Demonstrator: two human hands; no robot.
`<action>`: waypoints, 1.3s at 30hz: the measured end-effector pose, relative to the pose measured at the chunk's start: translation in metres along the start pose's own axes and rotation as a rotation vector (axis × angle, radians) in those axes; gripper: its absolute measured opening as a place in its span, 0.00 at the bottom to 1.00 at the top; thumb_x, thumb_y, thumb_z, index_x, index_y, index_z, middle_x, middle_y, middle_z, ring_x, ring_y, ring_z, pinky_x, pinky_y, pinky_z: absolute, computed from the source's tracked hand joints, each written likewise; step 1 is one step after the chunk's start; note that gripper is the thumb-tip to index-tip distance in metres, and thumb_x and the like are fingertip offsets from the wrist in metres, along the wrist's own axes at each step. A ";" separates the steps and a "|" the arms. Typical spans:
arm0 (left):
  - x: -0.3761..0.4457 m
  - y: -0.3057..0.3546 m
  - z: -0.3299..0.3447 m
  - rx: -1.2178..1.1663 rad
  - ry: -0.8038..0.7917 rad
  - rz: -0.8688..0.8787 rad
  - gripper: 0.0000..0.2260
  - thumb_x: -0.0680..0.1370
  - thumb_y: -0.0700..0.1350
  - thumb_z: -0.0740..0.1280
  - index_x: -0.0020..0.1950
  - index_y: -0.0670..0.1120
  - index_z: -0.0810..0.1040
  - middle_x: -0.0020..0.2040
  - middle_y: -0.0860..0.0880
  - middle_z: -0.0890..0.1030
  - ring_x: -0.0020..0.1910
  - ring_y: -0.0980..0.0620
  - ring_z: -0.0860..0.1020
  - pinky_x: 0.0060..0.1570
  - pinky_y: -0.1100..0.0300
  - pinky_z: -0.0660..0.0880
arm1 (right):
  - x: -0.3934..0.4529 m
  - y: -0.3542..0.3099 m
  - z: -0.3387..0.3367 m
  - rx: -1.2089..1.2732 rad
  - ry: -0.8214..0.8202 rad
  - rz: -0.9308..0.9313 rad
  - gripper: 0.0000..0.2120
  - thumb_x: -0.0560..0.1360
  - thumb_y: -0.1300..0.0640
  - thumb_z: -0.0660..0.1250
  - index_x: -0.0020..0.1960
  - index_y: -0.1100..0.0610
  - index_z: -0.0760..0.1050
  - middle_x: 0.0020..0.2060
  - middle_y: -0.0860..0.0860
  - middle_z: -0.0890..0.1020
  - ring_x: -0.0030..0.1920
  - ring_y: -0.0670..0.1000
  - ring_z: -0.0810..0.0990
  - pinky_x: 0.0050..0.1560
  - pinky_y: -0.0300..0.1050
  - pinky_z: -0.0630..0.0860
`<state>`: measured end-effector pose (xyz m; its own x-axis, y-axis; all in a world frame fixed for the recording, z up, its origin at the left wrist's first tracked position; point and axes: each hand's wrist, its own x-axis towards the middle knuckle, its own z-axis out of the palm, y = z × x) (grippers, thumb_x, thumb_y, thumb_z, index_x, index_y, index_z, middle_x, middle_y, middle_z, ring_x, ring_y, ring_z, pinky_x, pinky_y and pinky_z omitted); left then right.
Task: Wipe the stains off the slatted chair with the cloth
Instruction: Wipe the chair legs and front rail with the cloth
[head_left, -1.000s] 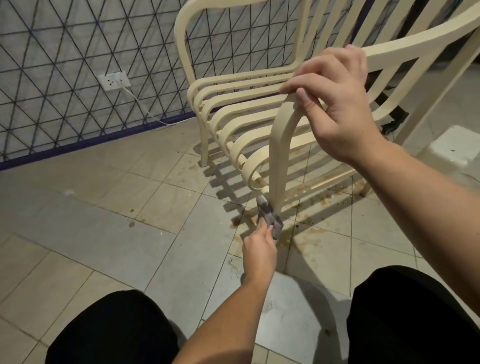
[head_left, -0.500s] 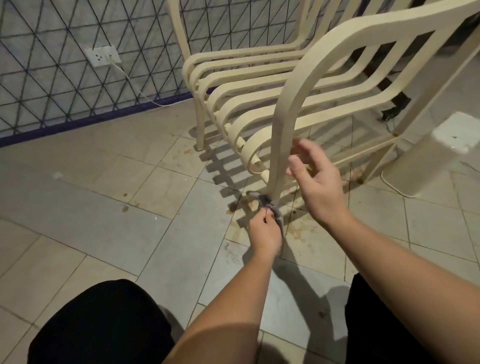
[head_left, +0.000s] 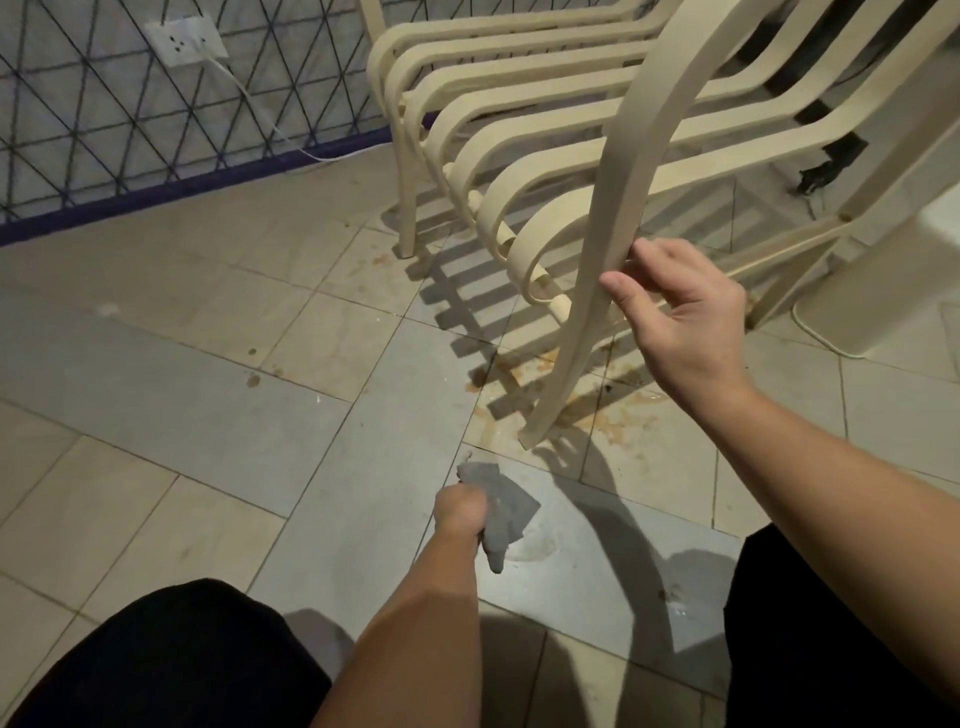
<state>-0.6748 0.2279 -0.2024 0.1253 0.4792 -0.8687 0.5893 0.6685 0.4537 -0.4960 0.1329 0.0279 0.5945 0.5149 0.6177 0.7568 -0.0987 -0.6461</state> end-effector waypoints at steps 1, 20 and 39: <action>0.011 -0.002 0.004 -0.050 -0.017 -0.005 0.14 0.75 0.43 0.64 0.56 0.37 0.79 0.51 0.37 0.83 0.47 0.40 0.82 0.48 0.51 0.80 | 0.000 0.001 0.002 0.008 0.010 0.009 0.14 0.77 0.56 0.72 0.58 0.64 0.82 0.46 0.56 0.82 0.44 0.50 0.80 0.50 0.41 0.79; -0.026 0.063 0.064 -0.240 -0.048 0.087 0.09 0.83 0.41 0.61 0.54 0.37 0.77 0.40 0.42 0.79 0.39 0.44 0.78 0.34 0.59 0.73 | 0.001 0.004 0.004 -0.001 0.014 0.019 0.11 0.76 0.56 0.73 0.55 0.61 0.84 0.41 0.47 0.80 0.41 0.41 0.77 0.45 0.31 0.74; -0.087 0.076 0.067 -0.093 -0.060 0.387 0.11 0.83 0.40 0.60 0.46 0.45 0.81 0.42 0.49 0.79 0.44 0.48 0.76 0.43 0.60 0.71 | 0.004 -0.001 -0.002 0.044 -0.003 0.106 0.12 0.73 0.55 0.76 0.54 0.58 0.84 0.46 0.47 0.84 0.42 0.43 0.82 0.46 0.31 0.76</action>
<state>-0.5877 0.1992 -0.1056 0.3721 0.6736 -0.6386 0.4146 0.4949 0.7636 -0.4937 0.1333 0.0318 0.6695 0.5064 0.5435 0.6772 -0.1155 -0.7267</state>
